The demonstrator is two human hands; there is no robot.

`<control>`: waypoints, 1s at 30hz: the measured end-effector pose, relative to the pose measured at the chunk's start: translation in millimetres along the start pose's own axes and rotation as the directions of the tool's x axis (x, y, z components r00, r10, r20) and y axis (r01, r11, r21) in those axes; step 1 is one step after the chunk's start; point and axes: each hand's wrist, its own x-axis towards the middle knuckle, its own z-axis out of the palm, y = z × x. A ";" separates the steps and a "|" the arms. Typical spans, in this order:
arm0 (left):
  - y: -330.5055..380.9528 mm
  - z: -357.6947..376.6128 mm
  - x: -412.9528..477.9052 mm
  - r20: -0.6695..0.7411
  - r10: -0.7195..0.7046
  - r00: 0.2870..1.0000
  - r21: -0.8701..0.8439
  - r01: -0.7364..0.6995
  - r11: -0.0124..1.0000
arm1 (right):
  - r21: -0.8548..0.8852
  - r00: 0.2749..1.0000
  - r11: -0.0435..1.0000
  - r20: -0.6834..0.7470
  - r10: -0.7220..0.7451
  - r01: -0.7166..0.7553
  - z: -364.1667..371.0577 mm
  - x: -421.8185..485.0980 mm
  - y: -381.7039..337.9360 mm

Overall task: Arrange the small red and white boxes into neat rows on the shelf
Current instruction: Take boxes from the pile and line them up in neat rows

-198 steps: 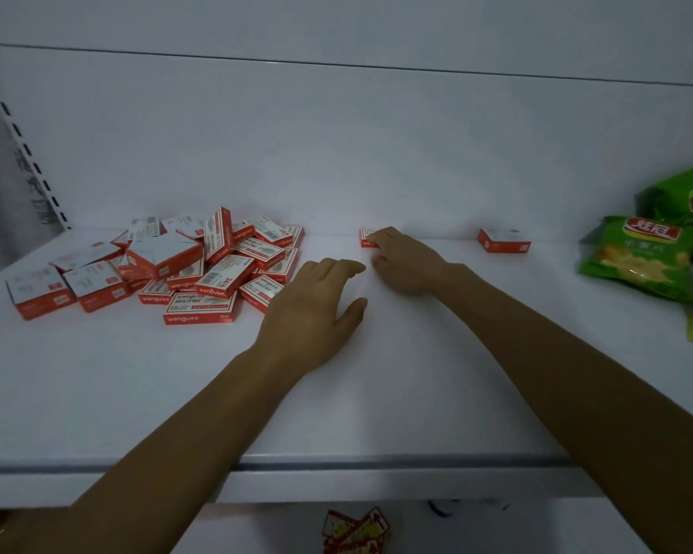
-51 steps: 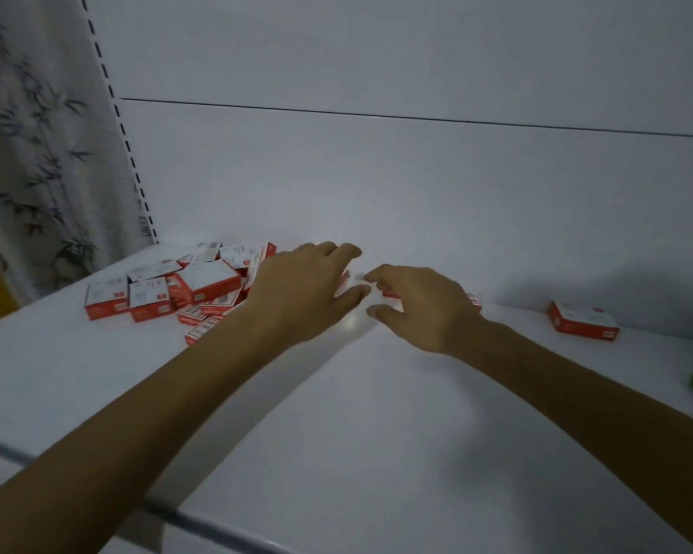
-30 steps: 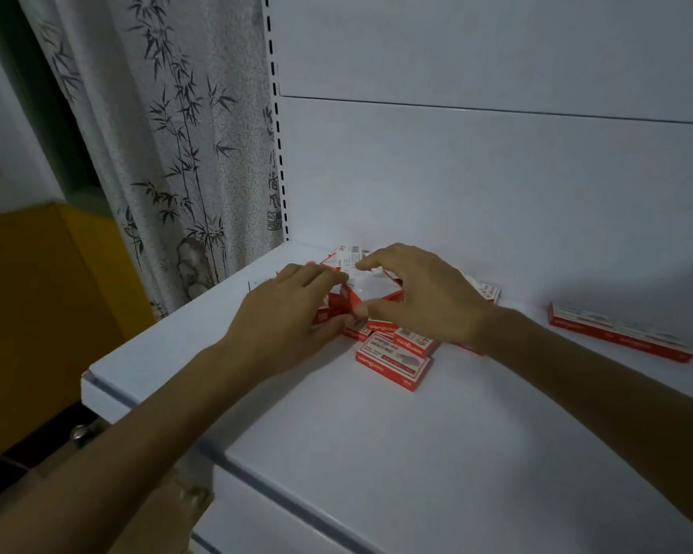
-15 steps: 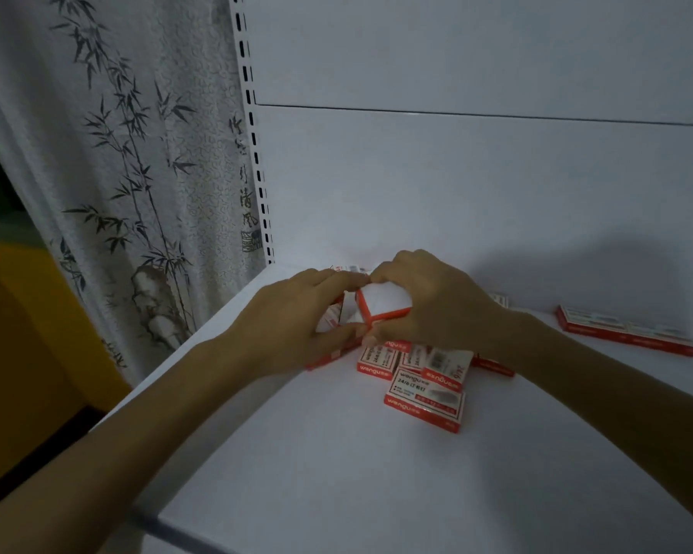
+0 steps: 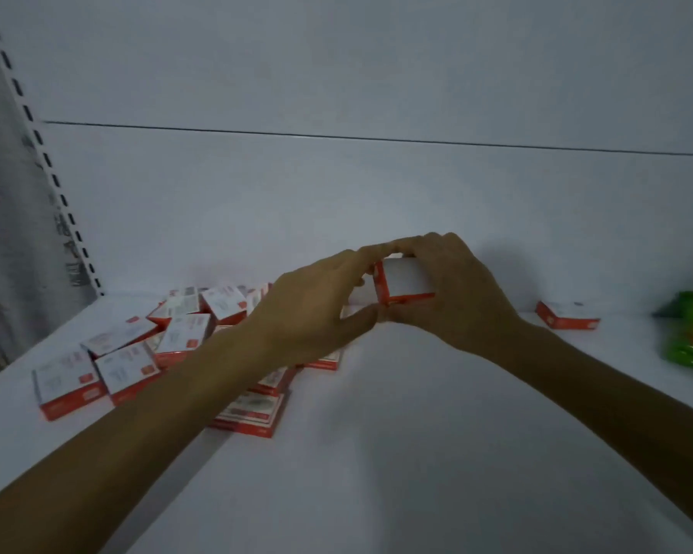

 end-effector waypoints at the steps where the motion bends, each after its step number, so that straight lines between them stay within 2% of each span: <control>1: 11.5 10.4 8.8 -0.013 0.024 1.000 -0.015 -0.024 1.000 | -0.001 1.000 1.000 -0.018 0.023 -0.023 -7.9 -8.2 13.3; 4: 45.8 41.3 34.4 0.016 0.002 1.000 -0.090 -0.001 0.996 | -0.038 0.996 0.997 -0.057 0.067 -0.069 -29.3 -33.1 50.9; 9: 84.6 88.6 59.7 0.096 -0.047 0.994 -0.302 0.074 0.950 | -0.103 0.993 0.993 -0.104 0.055 -0.066 -54.3 -70.5 100.4; 12: 99.2 108.8 62.4 0.114 -0.051 0.992 -0.302 0.083 0.950 | -0.096 0.993 0.994 -0.109 0.046 -0.057 -59.7 -86.4 123.0; 16: 108.0 125.6 60.9 0.147 -0.106 0.983 -0.358 0.152 0.921 | -0.034 0.996 0.997 -0.067 0.061 -0.064 -53.3 -101.0 139.3; 19: 105.4 132.3 51.8 0.140 -0.116 0.983 -0.369 0.161 0.915 | 0.127 0.997 0.990 -0.042 0.072 -0.066 -45.4 -107.7 141.7; 20: 103.1 133.4 48.1 0.132 -0.119 0.984 -0.364 0.160 0.918 | 0.248 0.992 0.962 -0.016 0.124 -0.116 -46.0 -107.9 140.1; 21: 100.6 134.5 45.1 0.130 -0.123 0.984 -0.345 0.161 0.924 | 0.409 0.977 0.888 0.047 0.209 -0.210 -47.8 -107.2 138.1; 22: 98.0 135.7 43.0 0.130 -0.130 0.983 -0.313 0.165 0.935 | 0.562 0.944 0.760 0.145 0.298 -0.326 -50.1 -105.9 137.0; 24: 94.8 137.9 40.9 0.117 -0.146 0.982 -0.254 0.172 0.952 | 0.698 0.862 0.520 0.313 0.398 -0.493 -53.2 -104.2 138.0; 25: 94.0 139.2 40.4 0.100 -0.148 0.984 -0.245 0.168 0.955 | 0.714 0.834 0.454 0.357 0.420 -0.534 -53.7 -103.6 138.5; 27: 94.6 141.4 40.2 0.059 -0.138 0.989 -0.252 0.149 0.956 | 0.723 0.805 0.387 0.406 0.432 -0.572 -53.5 -102.8 138.7; 30: 97.3 143.9 40.5 0.052 -0.123 0.991 -0.241 0.132 0.962 | 0.716 0.792 0.368 0.440 0.422 -0.594 -51.3 -103.9 137.4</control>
